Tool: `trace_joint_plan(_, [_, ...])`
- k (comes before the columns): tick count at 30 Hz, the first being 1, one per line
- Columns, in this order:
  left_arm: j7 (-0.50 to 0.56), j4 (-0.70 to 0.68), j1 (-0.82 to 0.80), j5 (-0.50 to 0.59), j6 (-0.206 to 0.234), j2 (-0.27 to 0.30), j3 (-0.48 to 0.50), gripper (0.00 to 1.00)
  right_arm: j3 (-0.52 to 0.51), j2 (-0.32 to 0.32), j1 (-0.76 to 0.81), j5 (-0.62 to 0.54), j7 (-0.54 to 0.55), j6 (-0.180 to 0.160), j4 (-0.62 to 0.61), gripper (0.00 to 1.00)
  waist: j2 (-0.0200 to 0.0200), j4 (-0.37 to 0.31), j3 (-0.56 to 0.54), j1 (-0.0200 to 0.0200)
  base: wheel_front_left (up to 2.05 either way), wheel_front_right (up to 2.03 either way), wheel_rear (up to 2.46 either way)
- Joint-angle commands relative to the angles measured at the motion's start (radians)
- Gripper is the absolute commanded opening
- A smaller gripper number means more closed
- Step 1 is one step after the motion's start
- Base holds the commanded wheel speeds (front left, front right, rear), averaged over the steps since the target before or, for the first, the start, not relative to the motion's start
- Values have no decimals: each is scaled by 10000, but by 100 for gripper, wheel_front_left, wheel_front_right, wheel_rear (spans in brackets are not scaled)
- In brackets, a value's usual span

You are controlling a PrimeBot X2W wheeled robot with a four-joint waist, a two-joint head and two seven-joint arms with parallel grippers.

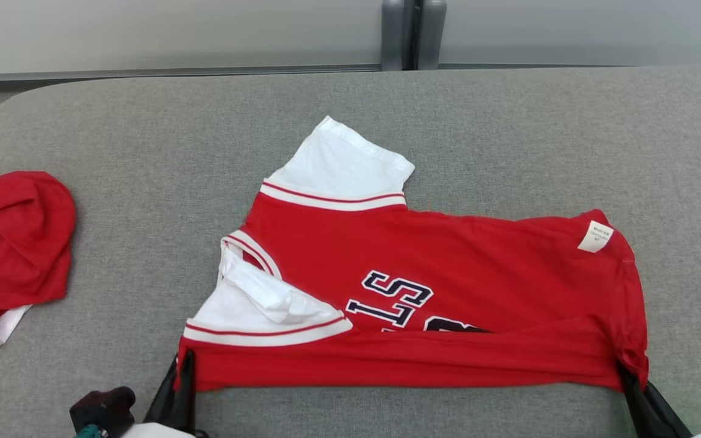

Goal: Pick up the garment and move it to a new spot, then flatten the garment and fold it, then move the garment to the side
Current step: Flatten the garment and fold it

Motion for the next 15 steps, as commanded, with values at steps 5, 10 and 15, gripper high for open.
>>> trace_joint_plan(5, [561,-522,736,-97,260,121,-111,0,-223,-384,381,142,158,-29,229,0,0,116,-228,0,0,0,0])
trace_joint_plan(10, [971,-585,954,-198,242,6,-430,100,-243,-256,302,387,157,-27,384,100,0,25,-381,0,0,0,0])
trace_joint_plan(15, [301,-853,699,209,436,56,-374,100,-778,-68,-56,-340,-321,-23,-27,100,0,-251,-553,0,0,0,0])
